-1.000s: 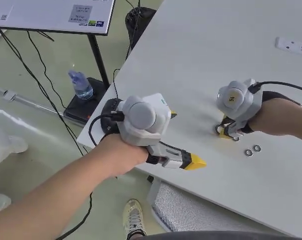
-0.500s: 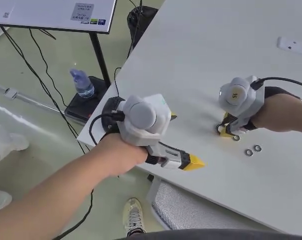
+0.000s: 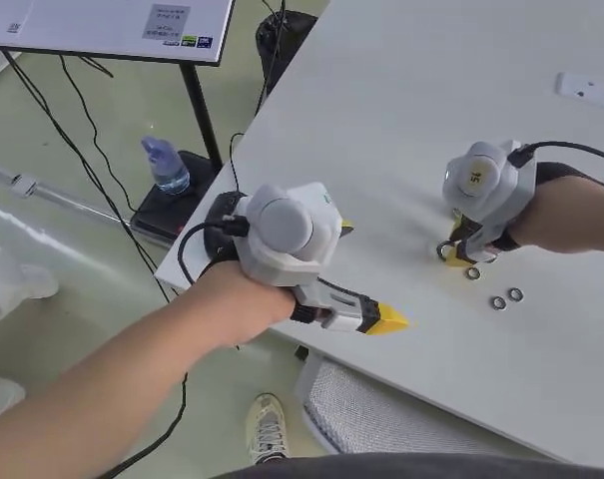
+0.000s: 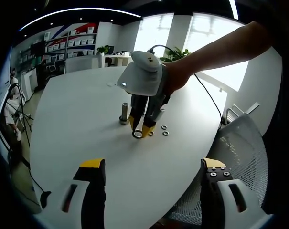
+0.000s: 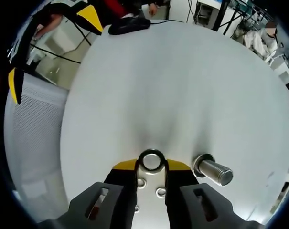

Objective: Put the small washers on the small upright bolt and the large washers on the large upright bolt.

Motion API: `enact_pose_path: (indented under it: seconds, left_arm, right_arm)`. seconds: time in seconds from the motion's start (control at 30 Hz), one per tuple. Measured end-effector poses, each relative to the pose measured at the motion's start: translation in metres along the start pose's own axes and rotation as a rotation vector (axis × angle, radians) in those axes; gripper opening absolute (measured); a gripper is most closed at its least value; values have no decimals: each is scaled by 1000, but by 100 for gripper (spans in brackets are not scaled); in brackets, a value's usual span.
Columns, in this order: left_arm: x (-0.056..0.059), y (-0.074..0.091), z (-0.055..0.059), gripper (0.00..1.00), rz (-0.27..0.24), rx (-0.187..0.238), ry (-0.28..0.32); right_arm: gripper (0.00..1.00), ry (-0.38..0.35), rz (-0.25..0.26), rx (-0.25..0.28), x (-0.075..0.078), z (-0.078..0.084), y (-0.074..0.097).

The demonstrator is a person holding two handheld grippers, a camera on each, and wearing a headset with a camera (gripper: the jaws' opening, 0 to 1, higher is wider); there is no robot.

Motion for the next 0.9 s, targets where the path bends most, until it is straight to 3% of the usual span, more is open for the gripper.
enact_pose_path:
  seconds: [0.4, 0.9]
  left_arm:
    - [2, -1, -1, 81, 3, 1, -12]
    - [5, 3, -1, 81, -8, 6, -13]
  right_arm:
    - [21, -41, -8, 0, -2, 5, 16]
    - [21, -57, 42, 11, 5, 9, 51]
Point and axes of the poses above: the centre of the closed fingertips' face, and the gripper's own axes: y roughly backward along the fingers, x roughly to its right, z roughly out of its underside, the point moved 2 cm from there along y, roughly backward along the fingers, and after that the axes turned 14 degrees about x, right-handed, at the moved point
